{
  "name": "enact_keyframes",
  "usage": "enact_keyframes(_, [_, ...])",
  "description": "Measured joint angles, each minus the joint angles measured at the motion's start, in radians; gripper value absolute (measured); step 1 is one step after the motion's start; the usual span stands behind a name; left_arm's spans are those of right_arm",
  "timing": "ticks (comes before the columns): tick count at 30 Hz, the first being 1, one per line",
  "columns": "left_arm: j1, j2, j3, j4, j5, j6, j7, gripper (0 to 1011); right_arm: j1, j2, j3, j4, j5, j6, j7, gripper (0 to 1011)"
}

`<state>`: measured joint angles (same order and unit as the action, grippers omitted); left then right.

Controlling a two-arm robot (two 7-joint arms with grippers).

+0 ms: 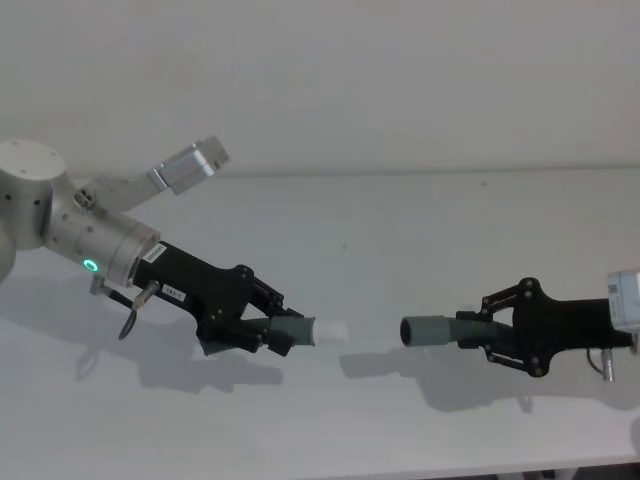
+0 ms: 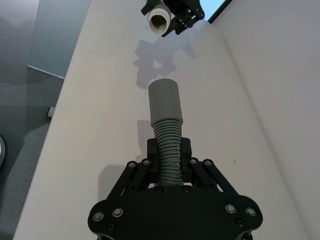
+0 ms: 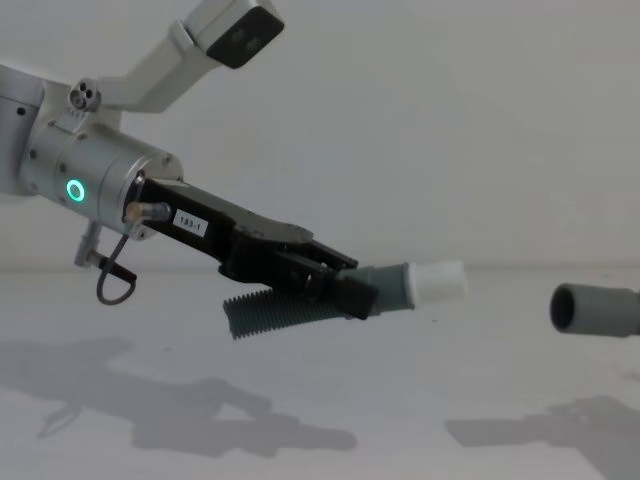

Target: Use both hands to pick up one end of the pipe from the table, align the ends, and insert them.

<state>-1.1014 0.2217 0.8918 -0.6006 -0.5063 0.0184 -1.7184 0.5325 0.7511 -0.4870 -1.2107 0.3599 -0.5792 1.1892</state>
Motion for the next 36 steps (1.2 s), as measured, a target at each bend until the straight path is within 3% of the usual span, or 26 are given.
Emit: enact_keyframes(36, [0.014,0.025,0.024,-0.061,-0.011,0.025,0.083,353,0.05,-0.033,-0.049,-0.011,-0.111,-0.013,-0.083,223])
